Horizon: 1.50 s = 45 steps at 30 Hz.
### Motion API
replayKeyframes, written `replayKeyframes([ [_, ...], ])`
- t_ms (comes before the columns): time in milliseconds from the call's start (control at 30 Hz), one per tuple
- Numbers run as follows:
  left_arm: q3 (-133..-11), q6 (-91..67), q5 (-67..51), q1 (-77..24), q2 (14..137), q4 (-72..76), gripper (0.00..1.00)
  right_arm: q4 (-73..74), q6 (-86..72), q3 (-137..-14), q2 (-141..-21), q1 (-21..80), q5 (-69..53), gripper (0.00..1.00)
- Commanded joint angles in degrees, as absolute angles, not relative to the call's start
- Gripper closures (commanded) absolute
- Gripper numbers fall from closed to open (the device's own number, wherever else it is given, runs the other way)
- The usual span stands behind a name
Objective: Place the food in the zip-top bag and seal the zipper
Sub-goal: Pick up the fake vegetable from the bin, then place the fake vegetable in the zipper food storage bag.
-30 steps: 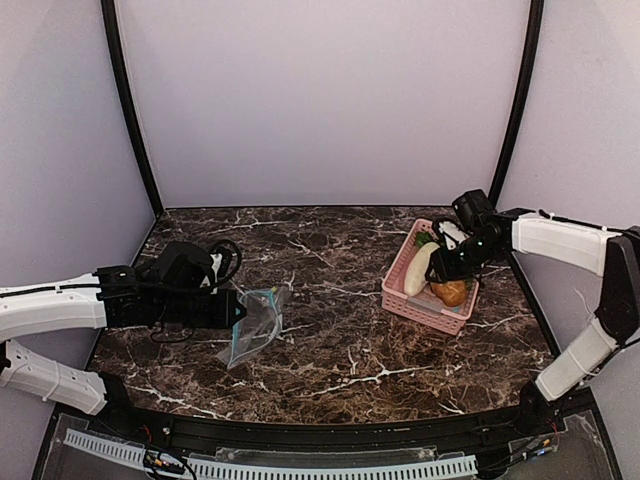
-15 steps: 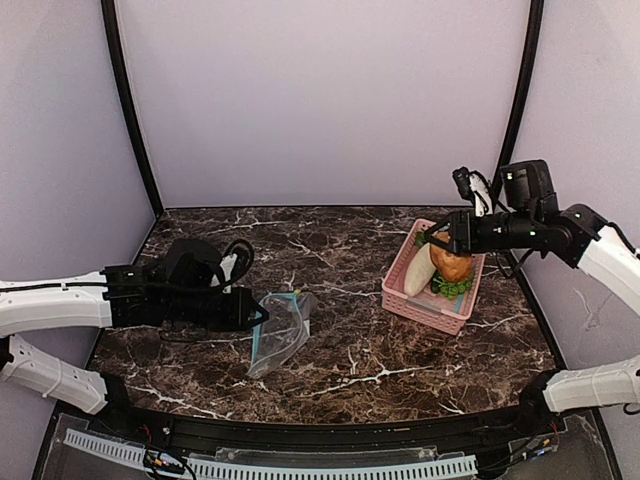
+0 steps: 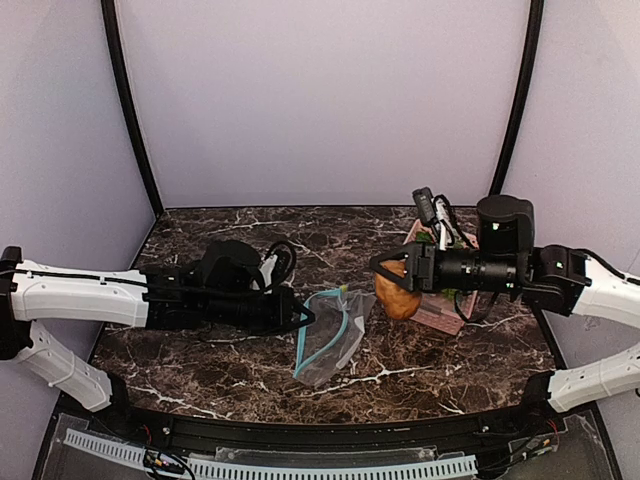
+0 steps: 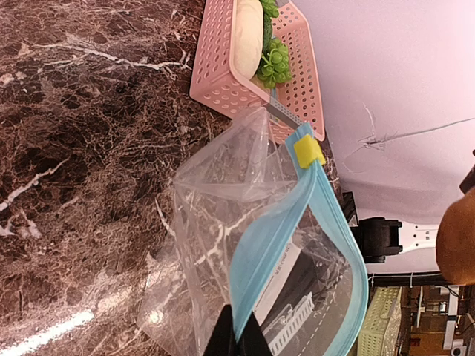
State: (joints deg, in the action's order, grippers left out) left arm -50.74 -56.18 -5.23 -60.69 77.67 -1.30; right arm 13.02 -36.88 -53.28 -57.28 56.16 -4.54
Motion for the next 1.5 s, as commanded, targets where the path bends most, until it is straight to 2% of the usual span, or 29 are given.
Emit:
replayKeyframes([
  [0, -49.9, -58.5, -5.6, -61.7, 78.7, 2.9, 0.99, -3.1, -39.8, -51.2, -61.0, 63.5, 7.4, 0.65],
  [300, -48.4, -59.3, -5.5, -62.1, 79.4, 4.5, 0.99, -14.5, -36.6, -54.2, -74.4, 74.9, 21.0, 0.65],
  [700, -47.9, -59.5, -5.8, -62.2, 78.8, 5.1, 0.99, -24.9, -33.7, -49.9, -79.3, 76.9, 32.6, 0.65],
  [1100, -46.7, -60.0, -5.1, -62.2, 77.8, 6.5, 0.99, -21.4, -28.6, -50.1, -83.3, 79.8, 37.9, 0.64],
  [1367, -46.1, -59.9, -4.5, -62.2, 76.8, 6.7, 0.99, -15.2, -29.0, -51.1, -84.6, 81.3, 40.9, 0.56],
  [1467, -46.0, -59.9, -4.4, -62.2, 76.6, 6.7, 0.99, -13.4, -29.2, -51.9, -84.5, 81.9, 41.0, 0.48],
])
